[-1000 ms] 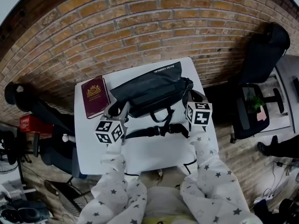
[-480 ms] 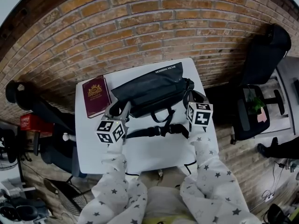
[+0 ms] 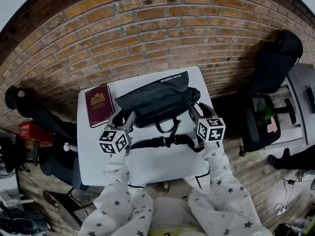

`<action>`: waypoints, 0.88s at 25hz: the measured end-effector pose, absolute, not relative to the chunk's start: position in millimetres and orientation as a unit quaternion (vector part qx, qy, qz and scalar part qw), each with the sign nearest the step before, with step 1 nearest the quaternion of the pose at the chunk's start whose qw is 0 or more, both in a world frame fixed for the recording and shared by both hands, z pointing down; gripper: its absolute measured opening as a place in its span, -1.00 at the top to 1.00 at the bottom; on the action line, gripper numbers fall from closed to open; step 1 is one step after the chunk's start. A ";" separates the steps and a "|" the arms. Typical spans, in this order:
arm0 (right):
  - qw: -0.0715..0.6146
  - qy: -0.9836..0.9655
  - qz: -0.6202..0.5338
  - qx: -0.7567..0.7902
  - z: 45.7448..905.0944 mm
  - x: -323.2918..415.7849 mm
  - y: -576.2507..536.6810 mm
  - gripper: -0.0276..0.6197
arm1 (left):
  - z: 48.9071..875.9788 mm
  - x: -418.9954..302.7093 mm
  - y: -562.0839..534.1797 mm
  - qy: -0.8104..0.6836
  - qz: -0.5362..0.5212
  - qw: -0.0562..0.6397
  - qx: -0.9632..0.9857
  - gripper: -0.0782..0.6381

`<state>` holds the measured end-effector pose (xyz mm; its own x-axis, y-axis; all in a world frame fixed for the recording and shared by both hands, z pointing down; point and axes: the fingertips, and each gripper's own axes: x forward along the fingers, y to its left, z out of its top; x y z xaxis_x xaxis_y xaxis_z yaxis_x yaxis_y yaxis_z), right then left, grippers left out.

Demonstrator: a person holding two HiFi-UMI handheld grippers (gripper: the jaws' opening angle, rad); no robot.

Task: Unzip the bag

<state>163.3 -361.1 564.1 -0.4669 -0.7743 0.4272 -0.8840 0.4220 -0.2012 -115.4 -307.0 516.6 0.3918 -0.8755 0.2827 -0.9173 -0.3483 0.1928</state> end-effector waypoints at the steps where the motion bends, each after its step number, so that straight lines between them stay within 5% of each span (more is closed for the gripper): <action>1: 0.135 -0.835 0.196 0.496 561.8 163.3 -359.8 0.36 | 515.9 -115.5 -306.1 -0.551 0.065 0.160 0.817 0.33; 7: 0.121 -0.839 0.158 0.506 537.6 176.3 -355.2 0.42 | 508.9 -121.4 -287.9 -0.576 0.068 0.145 0.802 0.31; 14: 0.097 -0.872 0.119 0.465 501.9 159.0 -340.9 0.91 | 494.5 -114.6 -259.4 -0.580 0.078 0.119 0.802 0.75; 22: 0.045 -0.900 0.103 0.422 458.5 135.5 -323.2 0.89 | 467.3 -110.5 -244.9 -0.585 0.059 0.110 0.801 0.79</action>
<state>135.5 -323.2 458.5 -0.6402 -0.7496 0.1679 -0.7682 0.6229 -0.1479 -110.5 -244.9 467.3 0.3086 -0.9246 0.2232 -0.9506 -0.2913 0.1076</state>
